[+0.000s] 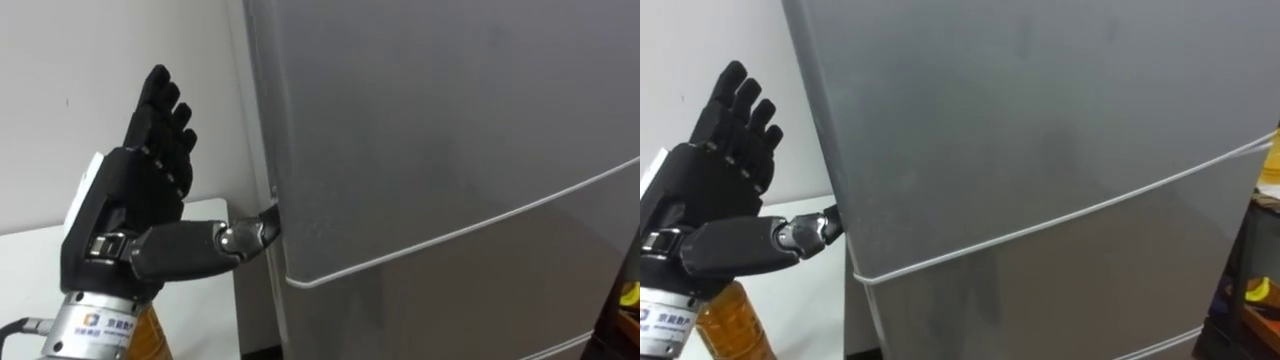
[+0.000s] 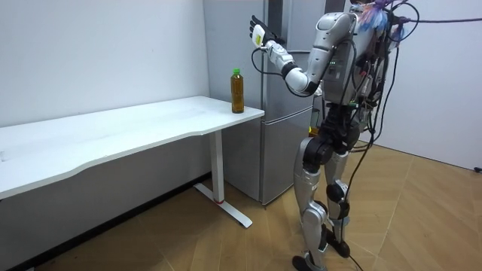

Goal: Put the bottle in the upper fridge

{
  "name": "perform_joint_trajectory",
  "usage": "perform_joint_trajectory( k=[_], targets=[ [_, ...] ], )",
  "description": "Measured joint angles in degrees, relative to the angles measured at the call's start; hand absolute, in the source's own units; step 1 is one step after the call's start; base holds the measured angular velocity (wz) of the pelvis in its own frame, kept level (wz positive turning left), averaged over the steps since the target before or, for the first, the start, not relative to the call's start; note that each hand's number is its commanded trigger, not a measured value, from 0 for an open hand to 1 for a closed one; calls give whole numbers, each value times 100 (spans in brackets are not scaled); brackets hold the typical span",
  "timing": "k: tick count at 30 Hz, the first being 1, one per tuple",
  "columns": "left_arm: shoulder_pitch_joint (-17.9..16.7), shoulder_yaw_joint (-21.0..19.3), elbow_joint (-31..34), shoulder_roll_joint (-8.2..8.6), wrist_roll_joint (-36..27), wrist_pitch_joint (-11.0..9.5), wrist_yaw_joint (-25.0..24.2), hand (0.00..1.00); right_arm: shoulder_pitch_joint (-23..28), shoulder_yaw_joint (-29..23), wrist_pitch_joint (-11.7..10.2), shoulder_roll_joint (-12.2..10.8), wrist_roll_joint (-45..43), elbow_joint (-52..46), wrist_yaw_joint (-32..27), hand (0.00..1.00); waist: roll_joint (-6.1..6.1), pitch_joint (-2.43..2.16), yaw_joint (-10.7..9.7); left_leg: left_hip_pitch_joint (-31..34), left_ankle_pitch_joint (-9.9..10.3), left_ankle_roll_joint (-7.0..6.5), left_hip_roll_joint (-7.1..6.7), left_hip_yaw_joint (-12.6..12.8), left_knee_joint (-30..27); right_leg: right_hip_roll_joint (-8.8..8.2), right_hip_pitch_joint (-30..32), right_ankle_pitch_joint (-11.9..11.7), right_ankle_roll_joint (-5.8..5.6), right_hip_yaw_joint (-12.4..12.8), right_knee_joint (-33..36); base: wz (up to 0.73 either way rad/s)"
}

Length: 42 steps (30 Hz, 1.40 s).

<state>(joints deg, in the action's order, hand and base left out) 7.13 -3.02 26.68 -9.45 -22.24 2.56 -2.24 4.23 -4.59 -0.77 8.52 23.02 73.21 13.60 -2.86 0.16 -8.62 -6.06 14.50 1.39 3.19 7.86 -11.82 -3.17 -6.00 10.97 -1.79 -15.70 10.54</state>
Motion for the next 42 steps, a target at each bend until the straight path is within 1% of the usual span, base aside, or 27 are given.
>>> perform_joint_trajectory(
  k=[7,9,14,19,23,24,25,26,27,29,31,34,37,42],
  targets=[
    [-11,123,147,-1,53,1,-239,0,-15,135,-43,18,112,47,30,0,-9,0,91,5,-4,-5,-8,-11,-3,-11,-16,-2,-4,-16,-2,2],
    [-23,124,147,-2,47,0,-294,0,-22,231,-54,33,125,47,29,0,-34,11,101,-21,-4,-6,-10,-11,-7,-12,-43,-3,-5,-9,-3,0],
    [-76,169,145,-22,51,0,-302,0,-67,526,-65,126,165,46,8,0,-95,19,130,-60,-4,-6,-11,-10,-44,-20,-94,-3,-5,-12,-2,0],
    [-131,279,146,-15,49,-12,-327,0,-87,618,-86,124,120,32,-110,0,-111,19,153,-14,-4,-7,-11,-25,-94,-21,-100,-3,-5,-12,9,0],
    [-198,410,147,9,50,-77,-460,0,-90,679,-125,94,115,32,-194,0,-82,16,169,-46,-13,-23,-23,-24,-99,-26,-72,0,-9,20,-2,0],
    [-198,441,147,9,50,-100,-481,0,-86,680,-126,92,115,32,-194,0,-66,22,177,-52,-15,-25,-26,-22,-98,-27,-72,1,-10,20,-1,0],
    [-204,508,146,-6,47,-148,-525,0,-84,679,-126,93,116,32,-201,0,-72,12,183,-56,-18,-30,-34,-21,-100,-38,-81,1,-11,18,2,0],
    [-207,579,145,-15,45,-167,-589,0,-83,680,-128,97,124,33,-210,0,-43,26,204,-63,-23,-39,-46,-21,-100,-50,-84,2,-17,16,10,0],
    [-207,619,145,-19,38,-175,-618,0,-84,679,-130,98,123,36,-215,0,-36,27,218,-65,-27,-45,-53,-21,-100,-57,-85,0,-21,18,11,0],
    [-207,775,145,-35,41,-182,-734,0,-68,682,-175,99,138,51,-219,0,-23,33,258,-64,-33,-55,-76,-20,-94,-77,-86,-9,-41,19,6,0],
    [-207,843,145,-73,40,-182,-816,0,-59,685,-178,98,163,58,-220,0,-9,39,265,-64,-34,-56,-87,-18,-90,-86,-87,-12,-50,19,1,0],
    [-206,941,146,-132,35,-181,-1052,0,-59,708,-178,96,163,57,-220,0,10,34,264,-67,-34,-57,-87,-8,-87,-87,-89,-13,-53,28,2,0],
    [-206,1031,146,-130,21,-181,-1288,0,-61,747,-178,96,168,56,-221,0,25,39,259,-64,-34,-57,-86,-7,-82,-85,-108,-13,-52,27,6,0],
    [-205,1248,147,-124,-81,-181,-1589,0,-64,814,-174,97,170,31,-219,0,51,29,254,-65,-34,-57,-84,17,-83,-84,-62,-13,-53,58,5,-2]
  ],
)
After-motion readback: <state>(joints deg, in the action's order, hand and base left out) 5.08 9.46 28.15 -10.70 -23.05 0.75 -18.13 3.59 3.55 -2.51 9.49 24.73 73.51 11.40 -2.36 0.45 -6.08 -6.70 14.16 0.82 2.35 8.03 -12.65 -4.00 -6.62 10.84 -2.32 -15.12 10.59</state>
